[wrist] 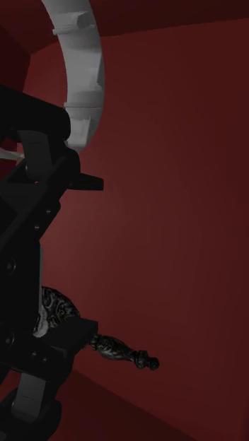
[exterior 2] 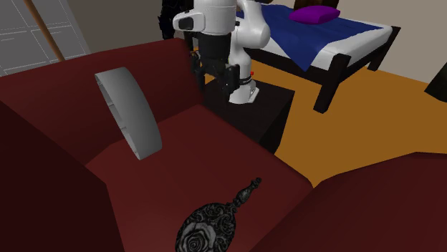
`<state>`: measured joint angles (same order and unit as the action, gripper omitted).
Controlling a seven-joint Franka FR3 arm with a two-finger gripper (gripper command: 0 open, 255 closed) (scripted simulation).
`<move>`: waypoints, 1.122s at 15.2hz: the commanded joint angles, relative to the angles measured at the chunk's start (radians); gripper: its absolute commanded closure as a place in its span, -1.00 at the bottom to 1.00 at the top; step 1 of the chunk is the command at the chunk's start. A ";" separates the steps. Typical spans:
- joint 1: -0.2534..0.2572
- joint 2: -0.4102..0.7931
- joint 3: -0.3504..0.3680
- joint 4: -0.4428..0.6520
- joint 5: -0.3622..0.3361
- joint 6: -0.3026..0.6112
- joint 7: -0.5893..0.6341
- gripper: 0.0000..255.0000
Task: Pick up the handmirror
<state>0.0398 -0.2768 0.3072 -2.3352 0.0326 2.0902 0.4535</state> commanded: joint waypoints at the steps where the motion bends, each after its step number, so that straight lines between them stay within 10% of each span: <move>1: 0.001 0.074 0.029 0.033 -0.022 0.032 0.051 -1.00; 17: 0.143 0.738 0.065 0.504 -0.329 0.102 0.434 -1.00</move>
<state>0.1660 0.4225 0.3765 -1.8688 -0.2817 2.1992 0.8677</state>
